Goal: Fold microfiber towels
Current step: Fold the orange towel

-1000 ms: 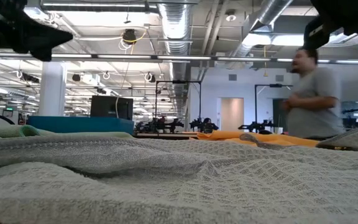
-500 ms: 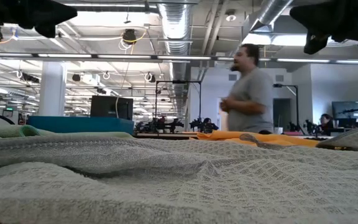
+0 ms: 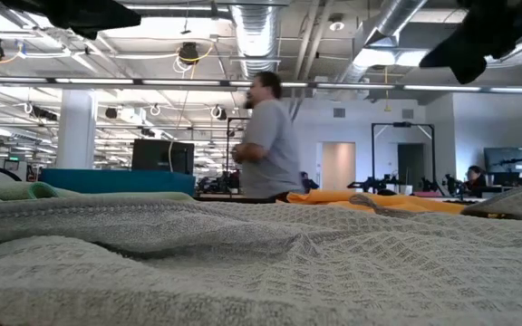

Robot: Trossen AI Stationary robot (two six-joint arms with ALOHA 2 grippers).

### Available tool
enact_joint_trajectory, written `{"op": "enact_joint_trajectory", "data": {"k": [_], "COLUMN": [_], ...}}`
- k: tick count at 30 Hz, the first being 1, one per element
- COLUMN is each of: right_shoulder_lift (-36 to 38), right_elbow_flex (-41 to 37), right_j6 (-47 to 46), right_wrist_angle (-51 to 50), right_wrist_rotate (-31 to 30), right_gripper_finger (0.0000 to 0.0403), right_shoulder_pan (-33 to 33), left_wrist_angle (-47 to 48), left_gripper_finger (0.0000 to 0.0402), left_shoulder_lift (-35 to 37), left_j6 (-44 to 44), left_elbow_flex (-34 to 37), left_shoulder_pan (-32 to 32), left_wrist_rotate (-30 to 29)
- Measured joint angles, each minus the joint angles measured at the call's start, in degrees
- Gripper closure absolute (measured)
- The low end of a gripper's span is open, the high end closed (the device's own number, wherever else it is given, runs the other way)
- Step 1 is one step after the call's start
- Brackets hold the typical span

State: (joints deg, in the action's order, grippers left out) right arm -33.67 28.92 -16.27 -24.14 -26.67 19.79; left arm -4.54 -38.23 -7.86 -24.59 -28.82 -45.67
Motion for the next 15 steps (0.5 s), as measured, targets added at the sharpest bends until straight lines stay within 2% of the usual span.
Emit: {"op": "enact_joint_trajectory", "data": {"k": [3, 10, 13, 15], "right_shoulder_lift": [-3.48, -10.98, -13.16, -14.41], "right_elbow_flex": [3.5, 9.16, 9.37, 9.39], "right_j6": [-6.42, -18.67, -19.8, -20.22], "right_wrist_angle": [-8.45, -21.21, -21.41, -19.29], "right_wrist_rotate": [-0.02, 2.08, 6.48, 7.16], "right_gripper_finger": [0.0401, 0.0399, 0.0392, 0.0381], "right_shoulder_pan": [0.0, -0.02, 0.0, 0.04], "left_wrist_angle": [1.19, 1.31, 1.24, 1.03], "left_gripper_finger": [0.0401, 0.0401, 0.0401, 0.0402], "left_shoulder_lift": [-2.97, -7.38, -8.27, -8.39], "left_j6": [1.52, 6.89, 6.84, 6.85], "left_elbow_flex": [-0.83, -0.97, -0.97, -0.97], "left_shoulder_pan": [0.0, 0.02, 0.02, 0.02], "left_wrist_rotate": [-0.01, 0.0, 0.02, 0.02]}}
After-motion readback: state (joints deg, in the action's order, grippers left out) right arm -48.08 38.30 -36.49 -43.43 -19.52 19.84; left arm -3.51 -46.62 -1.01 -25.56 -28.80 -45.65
